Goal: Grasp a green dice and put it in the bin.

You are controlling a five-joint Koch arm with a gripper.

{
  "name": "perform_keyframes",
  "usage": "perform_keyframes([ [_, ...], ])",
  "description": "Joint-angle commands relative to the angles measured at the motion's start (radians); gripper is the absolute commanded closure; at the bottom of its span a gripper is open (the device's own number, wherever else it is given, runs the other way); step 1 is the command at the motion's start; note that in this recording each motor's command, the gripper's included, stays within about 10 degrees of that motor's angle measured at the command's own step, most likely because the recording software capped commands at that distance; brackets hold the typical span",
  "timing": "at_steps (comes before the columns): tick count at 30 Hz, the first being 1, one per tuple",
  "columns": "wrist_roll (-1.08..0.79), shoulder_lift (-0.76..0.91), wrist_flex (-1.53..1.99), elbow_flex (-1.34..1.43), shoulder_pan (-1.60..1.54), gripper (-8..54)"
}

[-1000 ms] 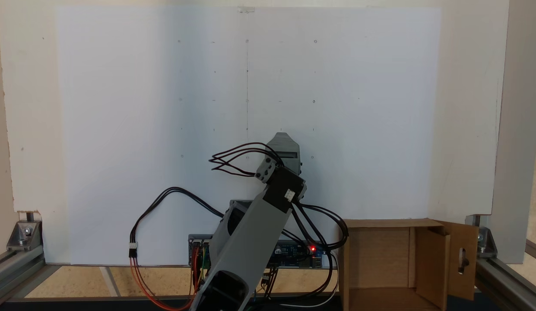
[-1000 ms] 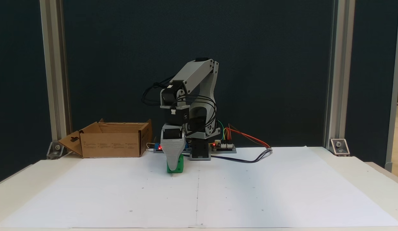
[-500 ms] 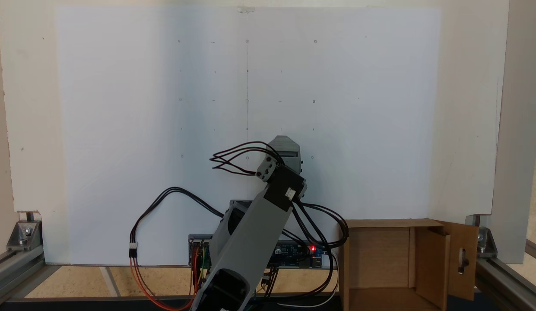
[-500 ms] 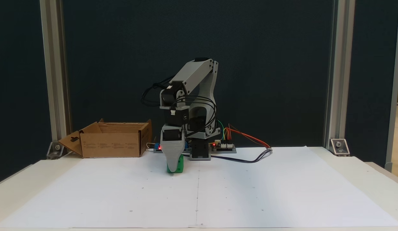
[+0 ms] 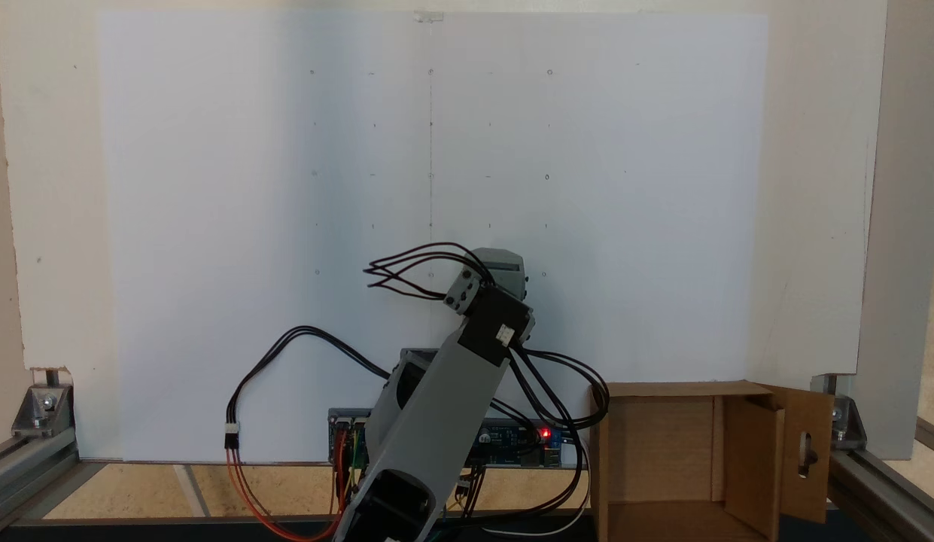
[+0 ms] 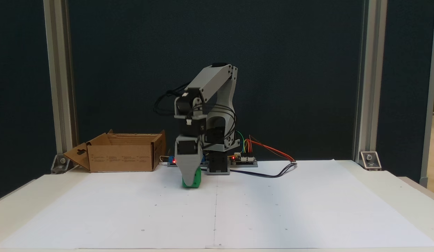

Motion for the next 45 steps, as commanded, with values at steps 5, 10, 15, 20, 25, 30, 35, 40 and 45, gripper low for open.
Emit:
perform_keyframes([
  [5,0.216,0.035,0.391,-0.445,-0.028,34.0],
  [10,0.250,0.035,0.652,-0.779,-0.046,34.0],
  [15,0.250,0.035,0.752,-0.937,0.064,34.0],
  [20,0.241,0.034,0.687,-0.937,0.393,34.0],
  [25,0.161,0.012,0.601,-0.939,0.664,34.0],
  [30,0.060,-0.120,0.465,-0.939,0.942,34.0],
  [35,-0.008,-0.270,0.321,-0.939,1.123,34.0],
  [40,-0.052,-0.393,0.129,-0.939,1.233,34.0],
  [45,-0.086,-0.431,0.121,-0.939,1.259,34.0],
])
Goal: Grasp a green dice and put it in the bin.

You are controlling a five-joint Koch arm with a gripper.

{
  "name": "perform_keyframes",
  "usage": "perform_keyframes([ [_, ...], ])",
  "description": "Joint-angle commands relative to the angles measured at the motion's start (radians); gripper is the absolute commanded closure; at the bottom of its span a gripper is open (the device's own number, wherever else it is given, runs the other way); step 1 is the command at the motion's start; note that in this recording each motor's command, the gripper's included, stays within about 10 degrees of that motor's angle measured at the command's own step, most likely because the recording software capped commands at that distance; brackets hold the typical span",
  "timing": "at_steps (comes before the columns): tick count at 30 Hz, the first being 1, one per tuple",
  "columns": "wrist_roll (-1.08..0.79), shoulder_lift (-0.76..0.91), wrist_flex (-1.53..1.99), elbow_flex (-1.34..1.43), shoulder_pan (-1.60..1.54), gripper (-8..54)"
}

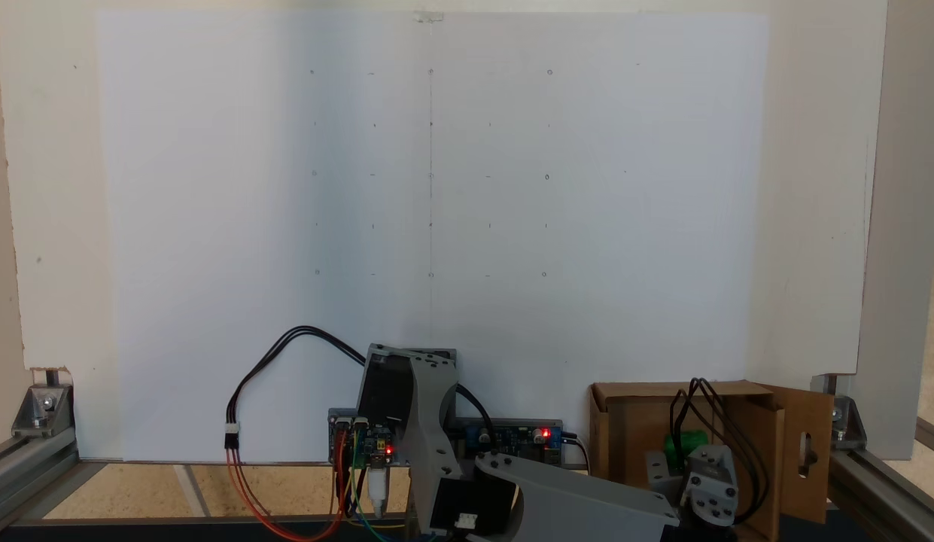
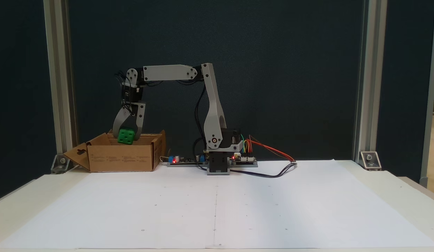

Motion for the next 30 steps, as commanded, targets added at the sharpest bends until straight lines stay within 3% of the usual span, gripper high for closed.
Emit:
perform_keyframes([
  [1,-0.072,0.012,-0.017,-0.038,0.008,34.0],
  [4,-0.072,0.012,-0.029,-0.038,0.008,33.7],
  [5,-0.072,0.012,-0.021,-0.037,0.009,26.8],
  [7,-0.072,0.011,-0.020,-0.037,0.009,22.3],
  [9,-0.071,0.011,-0.021,-0.037,0.009,12.1],
  [12,-0.058,0.012,-0.028,-0.037,0.006,1.4],
  [19,0.158,0.258,-0.029,-0.038,-0.173,1.5],
  [30,0.584,0.601,-0.032,0.104,-0.938,1.3],
])
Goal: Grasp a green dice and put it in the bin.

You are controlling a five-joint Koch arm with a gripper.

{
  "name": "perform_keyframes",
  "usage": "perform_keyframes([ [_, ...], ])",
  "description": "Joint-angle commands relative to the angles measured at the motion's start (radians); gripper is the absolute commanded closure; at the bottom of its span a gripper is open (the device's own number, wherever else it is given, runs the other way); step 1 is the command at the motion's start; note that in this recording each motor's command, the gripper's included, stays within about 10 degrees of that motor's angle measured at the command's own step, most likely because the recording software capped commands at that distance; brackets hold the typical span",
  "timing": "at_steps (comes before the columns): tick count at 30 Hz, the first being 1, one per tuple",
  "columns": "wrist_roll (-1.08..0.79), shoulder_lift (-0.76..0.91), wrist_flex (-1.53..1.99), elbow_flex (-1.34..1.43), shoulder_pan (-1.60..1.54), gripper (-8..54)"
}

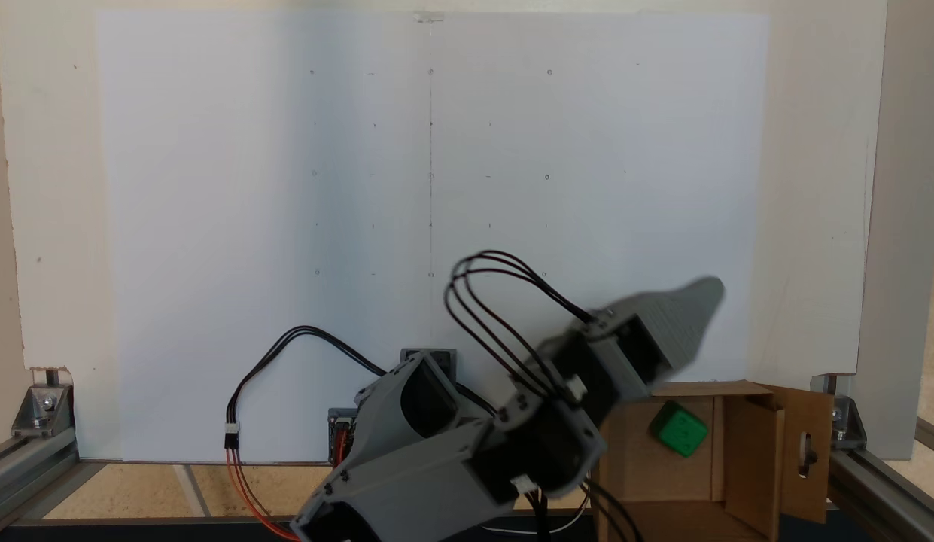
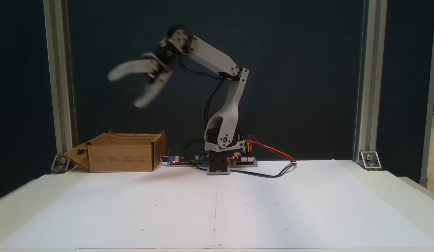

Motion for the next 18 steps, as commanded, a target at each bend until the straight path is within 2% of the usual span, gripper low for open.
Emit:
perform_keyframes([
  [1,0.106,0.060,-0.031,0.037,-0.161,1.1],
  [5,0.112,0.104,-0.078,0.169,-0.454,1.0],
  [12,0.120,0.201,-0.408,0.391,-0.933,1.0],
  [18,0.115,0.302,-0.675,0.581,-0.934,0.4],
])
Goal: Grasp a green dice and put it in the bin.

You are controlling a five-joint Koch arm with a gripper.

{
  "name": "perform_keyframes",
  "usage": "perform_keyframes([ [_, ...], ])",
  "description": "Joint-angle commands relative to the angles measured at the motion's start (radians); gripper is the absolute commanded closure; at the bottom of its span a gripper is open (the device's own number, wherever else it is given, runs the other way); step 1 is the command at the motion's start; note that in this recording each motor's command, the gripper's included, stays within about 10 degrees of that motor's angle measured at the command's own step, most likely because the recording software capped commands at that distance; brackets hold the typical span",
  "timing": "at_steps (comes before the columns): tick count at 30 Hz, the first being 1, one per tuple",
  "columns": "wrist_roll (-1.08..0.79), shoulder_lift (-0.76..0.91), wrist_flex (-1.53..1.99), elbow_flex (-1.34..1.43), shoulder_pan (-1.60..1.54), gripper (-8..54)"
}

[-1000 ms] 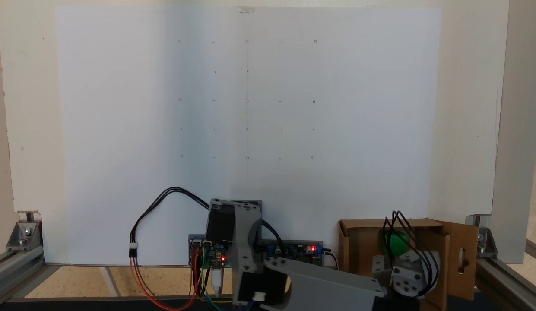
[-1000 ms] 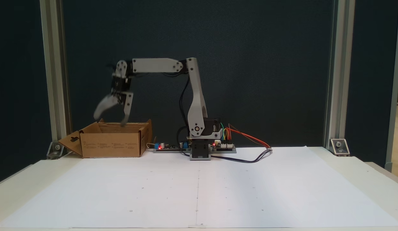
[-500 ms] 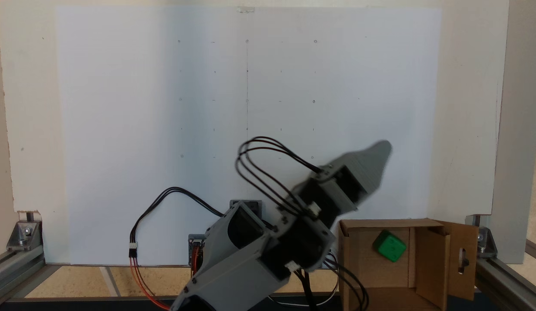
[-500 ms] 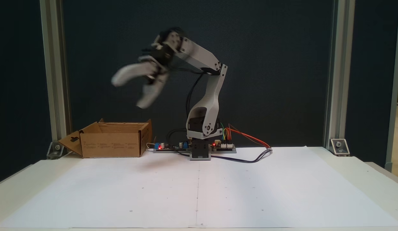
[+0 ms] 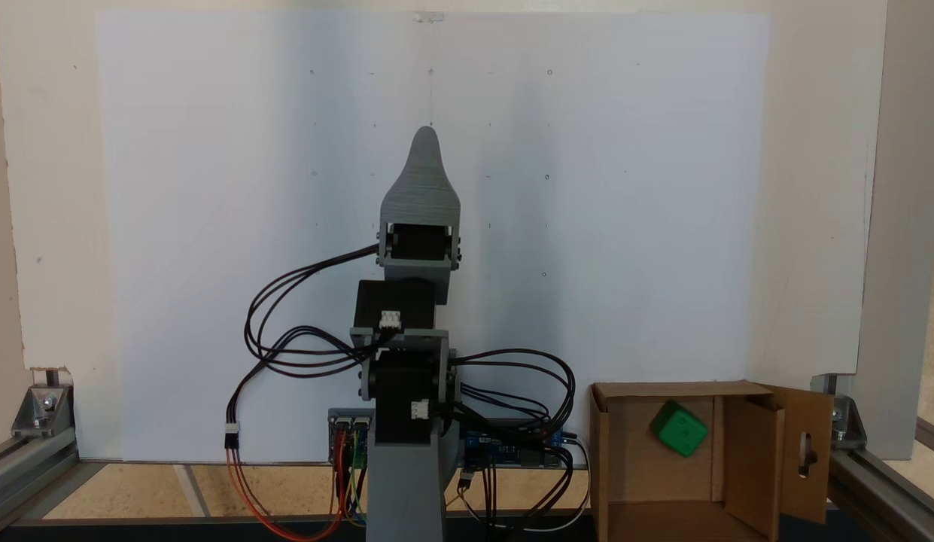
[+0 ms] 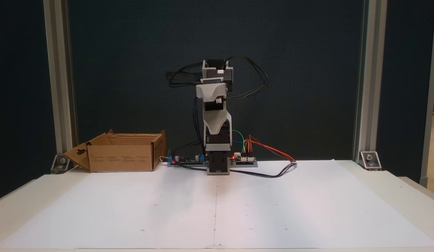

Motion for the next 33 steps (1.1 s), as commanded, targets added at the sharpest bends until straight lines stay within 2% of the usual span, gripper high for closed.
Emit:
perform_keyframes([
  [1,0.043,0.061,-0.165,0.017,0.003,0.4],
  [6,0.041,0.164,-0.382,0.155,0.002,0.3],
  [25,0.037,0.169,-1.150,0.589,0.003,1.6],
  [33,0.034,0.167,-1.466,0.861,-0.002,1.7],
])
